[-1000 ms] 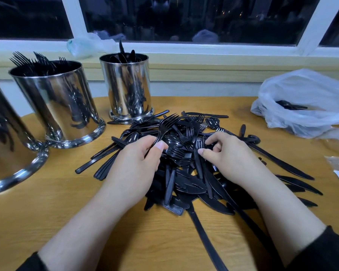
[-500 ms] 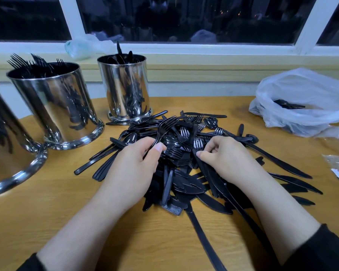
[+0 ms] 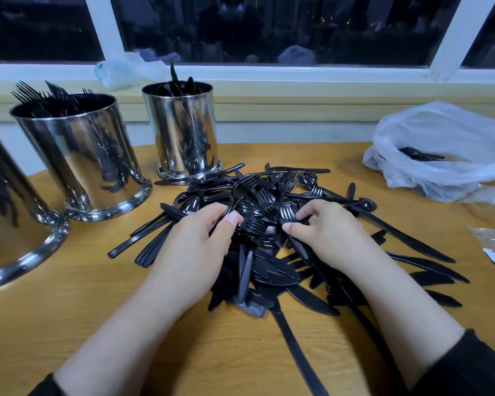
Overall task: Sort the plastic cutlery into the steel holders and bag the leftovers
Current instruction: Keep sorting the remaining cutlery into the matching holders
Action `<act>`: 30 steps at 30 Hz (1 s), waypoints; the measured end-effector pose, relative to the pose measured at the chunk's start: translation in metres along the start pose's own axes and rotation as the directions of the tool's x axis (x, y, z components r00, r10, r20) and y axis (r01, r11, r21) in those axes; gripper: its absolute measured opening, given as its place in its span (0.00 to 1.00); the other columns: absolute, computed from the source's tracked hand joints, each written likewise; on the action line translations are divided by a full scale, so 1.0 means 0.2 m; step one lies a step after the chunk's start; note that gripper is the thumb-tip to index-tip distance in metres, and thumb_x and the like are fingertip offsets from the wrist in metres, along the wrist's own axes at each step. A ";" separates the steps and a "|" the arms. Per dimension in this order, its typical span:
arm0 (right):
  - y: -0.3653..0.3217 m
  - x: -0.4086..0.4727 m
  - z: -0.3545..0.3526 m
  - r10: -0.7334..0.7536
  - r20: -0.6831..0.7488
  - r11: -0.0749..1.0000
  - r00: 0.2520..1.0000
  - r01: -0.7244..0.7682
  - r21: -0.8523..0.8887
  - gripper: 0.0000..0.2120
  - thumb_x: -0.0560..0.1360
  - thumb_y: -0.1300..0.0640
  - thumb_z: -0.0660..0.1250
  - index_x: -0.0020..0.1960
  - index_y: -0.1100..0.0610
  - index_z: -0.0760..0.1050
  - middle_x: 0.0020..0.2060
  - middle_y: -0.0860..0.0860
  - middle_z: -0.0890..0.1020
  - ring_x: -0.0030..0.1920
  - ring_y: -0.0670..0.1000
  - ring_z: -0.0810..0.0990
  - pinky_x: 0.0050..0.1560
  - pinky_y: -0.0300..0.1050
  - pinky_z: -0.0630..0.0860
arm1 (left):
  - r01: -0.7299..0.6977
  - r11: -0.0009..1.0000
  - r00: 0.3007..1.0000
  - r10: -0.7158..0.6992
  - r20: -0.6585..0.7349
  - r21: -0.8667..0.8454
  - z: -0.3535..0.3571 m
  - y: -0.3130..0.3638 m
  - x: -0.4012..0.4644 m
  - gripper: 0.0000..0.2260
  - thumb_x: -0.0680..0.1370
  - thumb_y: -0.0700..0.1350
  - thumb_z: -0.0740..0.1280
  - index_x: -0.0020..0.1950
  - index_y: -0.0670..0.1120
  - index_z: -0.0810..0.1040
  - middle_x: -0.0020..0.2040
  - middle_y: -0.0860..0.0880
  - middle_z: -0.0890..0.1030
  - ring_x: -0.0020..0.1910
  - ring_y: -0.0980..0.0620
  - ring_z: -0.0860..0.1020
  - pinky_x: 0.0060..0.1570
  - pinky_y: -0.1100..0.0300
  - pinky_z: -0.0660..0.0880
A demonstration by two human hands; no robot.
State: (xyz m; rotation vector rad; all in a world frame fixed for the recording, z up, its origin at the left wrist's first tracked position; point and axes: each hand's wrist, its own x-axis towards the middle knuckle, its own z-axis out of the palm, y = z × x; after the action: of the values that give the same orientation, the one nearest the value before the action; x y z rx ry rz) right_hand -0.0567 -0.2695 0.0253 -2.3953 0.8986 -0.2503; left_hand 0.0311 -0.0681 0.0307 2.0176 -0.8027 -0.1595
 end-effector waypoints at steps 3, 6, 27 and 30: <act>0.01 0.01 0.01 0.004 -0.009 0.999 1.000 -0.004 0.039 0.12 0.76 0.40 0.70 0.47 0.48 0.75 0.33 0.47 0.78 0.41 0.49 0.76 0.56 0.53 0.72 | 0.003 1.000 1.000 -0.002 0.011 -0.016 0.00 0.00 0.00 0.20 0.80 0.58 0.57 0.52 0.44 0.80 0.31 0.51 0.73 0.29 0.56 0.69 0.29 0.64 0.66; 0.02 0.02 0.01 -0.008 -0.014 0.993 1.000 0.009 0.115 0.13 0.78 0.43 0.70 0.41 0.51 0.76 0.23 0.46 0.73 0.32 0.48 0.71 0.49 0.51 0.68 | 0.017 1.000 1.000 -0.017 0.010 -0.022 0.00 0.01 0.00 0.20 0.80 0.59 0.57 0.51 0.45 0.80 0.31 0.52 0.74 0.29 0.56 0.70 0.29 0.64 0.67; -0.21 -0.10 -0.09 -0.154 -0.147 0.579 0.977 0.210 0.788 0.07 0.76 0.59 0.73 0.39 0.58 0.82 0.36 0.55 0.85 0.36 0.50 0.78 0.45 0.48 0.76 | 0.191 0.816 0.979 -0.119 0.164 -0.546 -0.02 0.03 0.01 0.11 0.86 0.45 0.60 0.59 0.47 0.82 0.43 0.44 0.86 0.35 0.46 0.82 0.35 0.58 0.80; -0.29 -0.11 -0.05 -0.196 -0.177 0.664 0.964 0.264 0.700 0.08 0.76 0.56 0.73 0.39 0.56 0.82 0.35 0.52 0.86 0.34 0.47 0.77 0.41 0.44 0.76 | 0.215 0.768 0.964 -0.069 0.256 -0.603 -0.03 0.03 -0.01 0.13 0.87 0.48 0.59 0.58 0.49 0.83 0.38 0.45 0.82 0.26 0.49 0.72 0.26 0.57 0.69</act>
State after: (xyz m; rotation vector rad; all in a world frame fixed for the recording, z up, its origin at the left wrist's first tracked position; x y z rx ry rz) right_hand -0.0447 -0.2245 0.0672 -1.7371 0.3943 -0.6787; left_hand 0.0292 -0.0645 0.0392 1.4246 -0.6142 -0.6650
